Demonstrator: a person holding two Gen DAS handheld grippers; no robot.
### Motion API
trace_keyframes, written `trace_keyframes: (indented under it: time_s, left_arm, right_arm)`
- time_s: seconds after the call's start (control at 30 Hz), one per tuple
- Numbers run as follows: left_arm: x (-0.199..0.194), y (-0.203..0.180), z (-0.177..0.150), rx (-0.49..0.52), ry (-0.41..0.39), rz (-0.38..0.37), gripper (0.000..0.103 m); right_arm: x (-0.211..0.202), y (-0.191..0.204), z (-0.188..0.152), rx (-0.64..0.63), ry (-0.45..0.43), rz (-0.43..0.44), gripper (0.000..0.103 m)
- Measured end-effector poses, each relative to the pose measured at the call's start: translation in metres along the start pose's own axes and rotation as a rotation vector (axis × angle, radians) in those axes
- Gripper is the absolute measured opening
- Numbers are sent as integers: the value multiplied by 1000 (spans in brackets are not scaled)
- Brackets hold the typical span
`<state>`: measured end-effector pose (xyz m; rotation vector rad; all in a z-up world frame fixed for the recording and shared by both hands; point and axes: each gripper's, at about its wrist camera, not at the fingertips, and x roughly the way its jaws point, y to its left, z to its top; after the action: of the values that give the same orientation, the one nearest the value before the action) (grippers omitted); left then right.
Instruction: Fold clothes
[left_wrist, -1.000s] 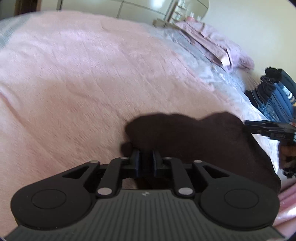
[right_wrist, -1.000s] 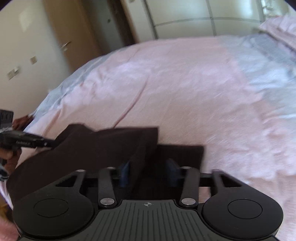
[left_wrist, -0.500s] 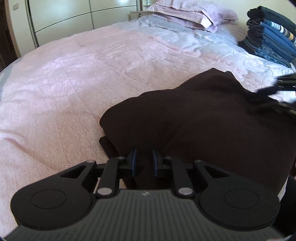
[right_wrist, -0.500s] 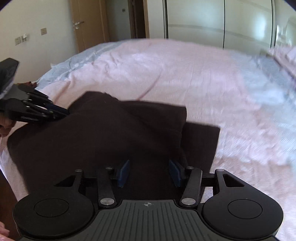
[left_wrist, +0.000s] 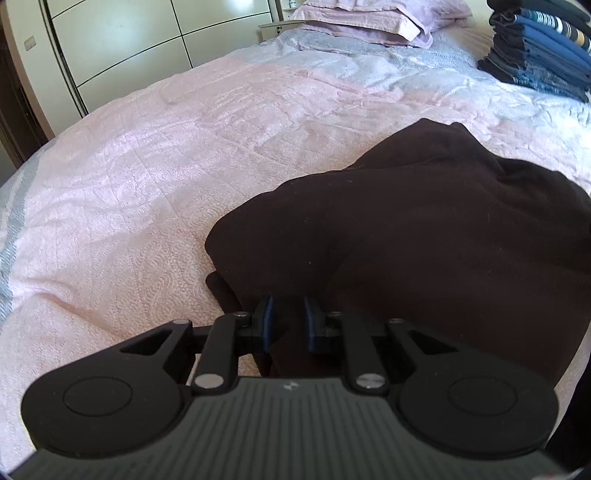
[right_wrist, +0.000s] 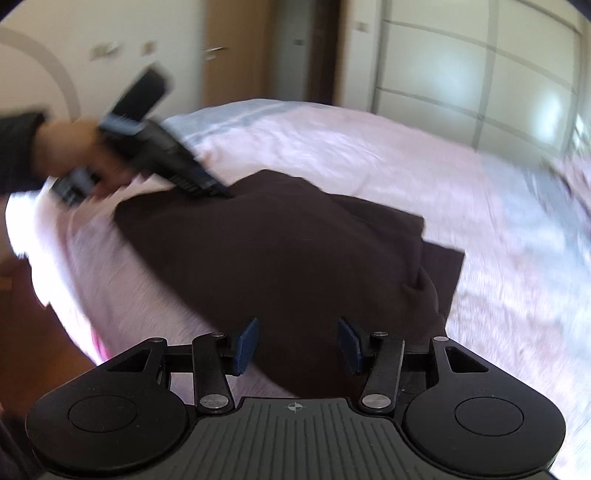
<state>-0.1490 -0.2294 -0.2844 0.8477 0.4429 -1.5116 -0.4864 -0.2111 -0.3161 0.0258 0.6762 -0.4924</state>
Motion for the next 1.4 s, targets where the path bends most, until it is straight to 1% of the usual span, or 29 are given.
trace_keyframes:
  time_s: [0.03,0.1,0.27,0.33,0.37,0.4,0.47,0.5,0.53,0.57,0.6,0.63,0.67,0.7,0.73,0.77,0.8,0.83,0.9,0.93,0.97,1.0,1.1,1.17,1.23,1.27,1.33,1.37,1.4]
  left_arm:
    - [0,-1,0,5,1,3,13]
    - [0,-3,0,11,4,6,12]
    - [-3,-5,1,19,0,15,12]
    - [-18,-5,1,42,-43,15,19]
    - [-26,-4,1,55,-67,15,32]
    - [-35,-4,1,67,-92,15,44]
    - [-63,-11,-4,151,-176,-3,54]
    - [-77,-18,-9,214,-218,-16,66]
    - [-90,-28,-16,289,-253,-34,72]
    - [-101,-39,-24,370,-282,-64,79]
    - [-108,-51,-33,450,-299,-97,82]
    - [-111,-66,-41,526,-299,-115,82]
    - [-111,-81,-50,594,-287,-113,82]
    - [-106,-96,-58,659,-269,-98,82]
    - [-98,-108,-65,714,-247,-59,81]
    - [-87,-119,-71,762,-225,-8,76]
    - [-77,-131,-77,811,-202,44,64]
    - [-67,-138,-80,842,-182,88,60]
    - [-54,-143,-79,855,-162,121,60]
    - [-52,-142,-77,848,-157,117,60]
    - [-53,-140,-74,833,-152,104,56]
    - [-54,-137,-72,819,-148,91,48]
    - [-58,-130,-65,775,-136,52,40]
    - [-60,-125,-60,746,-127,26,39]
    - [-63,-120,-54,720,-120,6,39]
    - [-64,-120,-52,717,-117,6,39]
    - [-65,-122,-52,731,-107,20,39]
    - [-65,-125,-54,744,-104,34,41]
    - [-64,-128,-56,760,-101,50,44]
  right_arm:
    - [2,5,-3,-44,15,-7,57]
    - [7,16,-9,-131,45,-21,57]
    - [25,26,-15,-300,83,-101,57]
    - [32,26,-16,-354,106,-119,57]
    - [36,27,-17,-392,119,-125,56]
    - [38,28,-18,-423,124,-131,41]
    - [35,24,-14,-425,124,-139,23]
    - [31,19,-10,-399,113,-133,21]
    - [27,14,-5,-371,101,-125,16]
    - [23,9,-1,-343,89,-117,15]
    - [20,5,2,-324,80,-117,15]
    - [18,1,5,-305,69,-115,14]
    - [16,-2,9,-286,59,-114,14]
    - [15,-3,10,-278,52,-116,14]
    - [14,-3,11,-271,45,-118,14]
    - [13,-3,12,-264,39,-120,14]
    - [12,-3,13,-258,32,-122,14]
    - [12,-4,15,-251,25,-124,14]
    - [11,-1,11,-270,28,-134,14]
    - [12,1,7,-282,29,-139,14]
    - [12,2,3,-294,30,-145,14]
    - [14,6,0,-312,30,-156,14]
    - [24,18,-17,-383,20,-187,14]
    - [39,29,-29,-452,29,-202,16]
    - [56,39,-41,-534,38,-218,35]
    - [64,43,-45,-585,33,-247,47]
    - [78,47,-51,-678,19,-282,49]
    - [79,43,-47,-666,8,-281,49]
    - [79,40,-43,-647,-4,-277,46]
